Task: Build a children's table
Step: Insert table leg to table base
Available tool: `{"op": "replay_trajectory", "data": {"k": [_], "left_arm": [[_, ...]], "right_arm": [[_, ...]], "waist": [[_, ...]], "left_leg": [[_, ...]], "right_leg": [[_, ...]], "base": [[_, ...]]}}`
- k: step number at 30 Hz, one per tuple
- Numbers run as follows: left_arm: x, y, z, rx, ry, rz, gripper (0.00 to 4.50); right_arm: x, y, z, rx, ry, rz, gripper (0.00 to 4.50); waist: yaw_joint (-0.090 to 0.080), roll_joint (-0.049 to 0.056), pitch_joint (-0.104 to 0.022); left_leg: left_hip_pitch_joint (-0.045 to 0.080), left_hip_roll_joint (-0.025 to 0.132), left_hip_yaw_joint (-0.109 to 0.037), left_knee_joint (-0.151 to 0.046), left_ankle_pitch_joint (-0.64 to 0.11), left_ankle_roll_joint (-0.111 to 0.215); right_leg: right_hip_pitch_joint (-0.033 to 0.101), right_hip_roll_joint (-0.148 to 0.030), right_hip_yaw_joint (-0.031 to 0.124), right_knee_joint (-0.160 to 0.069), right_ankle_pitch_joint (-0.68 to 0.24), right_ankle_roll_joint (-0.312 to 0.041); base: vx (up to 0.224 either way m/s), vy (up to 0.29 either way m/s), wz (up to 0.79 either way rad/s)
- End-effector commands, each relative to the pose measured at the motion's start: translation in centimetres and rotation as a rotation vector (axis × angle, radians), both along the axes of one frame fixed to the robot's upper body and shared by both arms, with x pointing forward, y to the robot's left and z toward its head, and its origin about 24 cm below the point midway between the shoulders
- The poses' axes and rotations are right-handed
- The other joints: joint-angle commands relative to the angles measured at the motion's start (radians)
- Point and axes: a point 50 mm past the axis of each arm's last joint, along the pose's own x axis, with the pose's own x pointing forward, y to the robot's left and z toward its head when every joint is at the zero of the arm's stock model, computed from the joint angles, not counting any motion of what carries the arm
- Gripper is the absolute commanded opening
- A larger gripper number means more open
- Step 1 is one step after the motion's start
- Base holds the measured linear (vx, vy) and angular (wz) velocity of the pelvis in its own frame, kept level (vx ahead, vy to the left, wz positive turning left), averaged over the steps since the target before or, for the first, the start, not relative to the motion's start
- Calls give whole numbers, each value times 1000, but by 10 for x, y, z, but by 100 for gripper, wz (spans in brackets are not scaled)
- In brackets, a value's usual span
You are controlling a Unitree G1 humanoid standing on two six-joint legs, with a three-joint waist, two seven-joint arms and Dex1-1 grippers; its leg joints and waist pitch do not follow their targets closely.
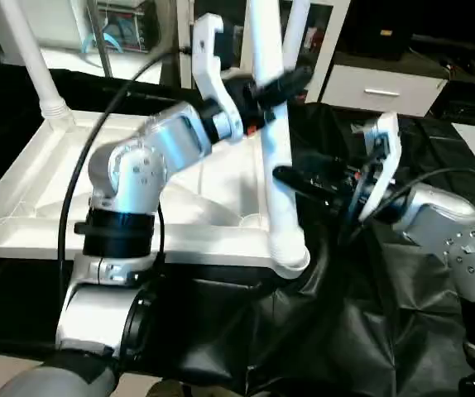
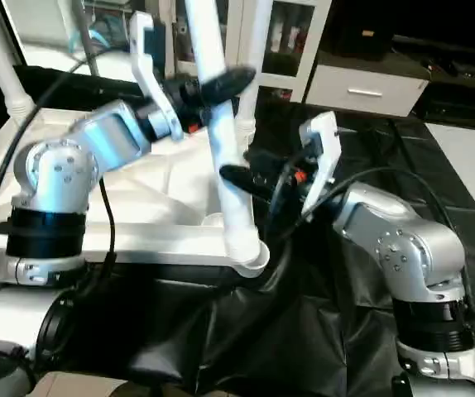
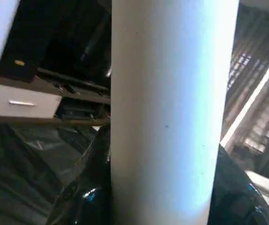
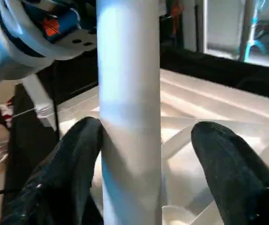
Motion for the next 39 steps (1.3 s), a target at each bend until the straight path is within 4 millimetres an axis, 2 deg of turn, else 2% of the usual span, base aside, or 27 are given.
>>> {"op": "replay_trajectory", "data": {"k": [1,7,14,15,18,20,26,34,36,37,39], "left_arm": [[0,-5,6,-5,-18,-7,170],[2,-7,3,10,-16,13,170],[4,-7,3,20,-24,25,170],[4,-7,3,20,-25,25,170],[5,-7,3,25,-31,29,170],[5,-6,3,32,-37,39,170],[3,-8,3,48,-59,23,170],[-3,-14,5,71,-96,-27,170],[-4,-15,5,73,-101,-34,170],[-4,-16,5,75,-104,-39,170],[-5,-17,5,83,-112,-50,170]], "right_arm": [[2,-2,2,-14,-5,-60,373],[7,12,-6,-70,24,-128,376],[6,26,-8,-131,2,-123,376],[5,28,-9,-142,0,-114,348],[5,30,-12,-164,9,-115,336],[5,30,-13,-170,16,-118,306],[5,31,-15,-170,58,-119,263],[-1,30,-26,-248,134,-46,203],[-1,30,-27,-253,135,-45,203],[-1,30,-27,-250,139,-50,244],[-1,30,-28,-247,151,-55,254]], "waist": [[-3,1,-79],[-9,4,-78],[-11,7,-75],[-10,7,-75],[-11,6,-77],[-11,5,-77],[-10,4,-81],[-5,4,-84],[-6,3,-85],[-6,2,-86],[-5,3,-87]], "left_leg": [[30,48,-26,-77,-171,-32],[31,48,-26,-78,-170,-33],[34,49,-27,-83,-217,-60],[35,50,-27,-83,-220,-62],[33,50,-28,-84,-219,-64],[33,49,-28,-83,-211,-62],[33,50,-26,-80,-186,-53],[35,51,-25,-78,-177,-58],[34,50,-25,-78,-171,-59],[33,50,-25,-77,-169,-58],[32,49,-25,-76,-162,-55]], "right_leg": [[51,-54,41,-62,-209,-177],[51,-54,41,-61,-193,-187],[47,-55,43,-67,-247,-159],[46,-55,43,-68,-248,-159],[49,-54,43,-65,-231,-156],[49,-55,44,-64,-220,-157],[50,-54,44,-59,-191,-171],[53,-57,45,-58,-189,-172],[55,-57,44,-57,-183,-173],[55,-57,44,-57,-183,-174],[56,-58,44,-56,-180,-177]], "base": [[0,0,0],[0,0,0],[0,0,0],[0,0,0],[0,0,0],[0,0,0],[0,0,0],[0,0,0],[0,0,0],[0,0,0],[0,0,0]]}}
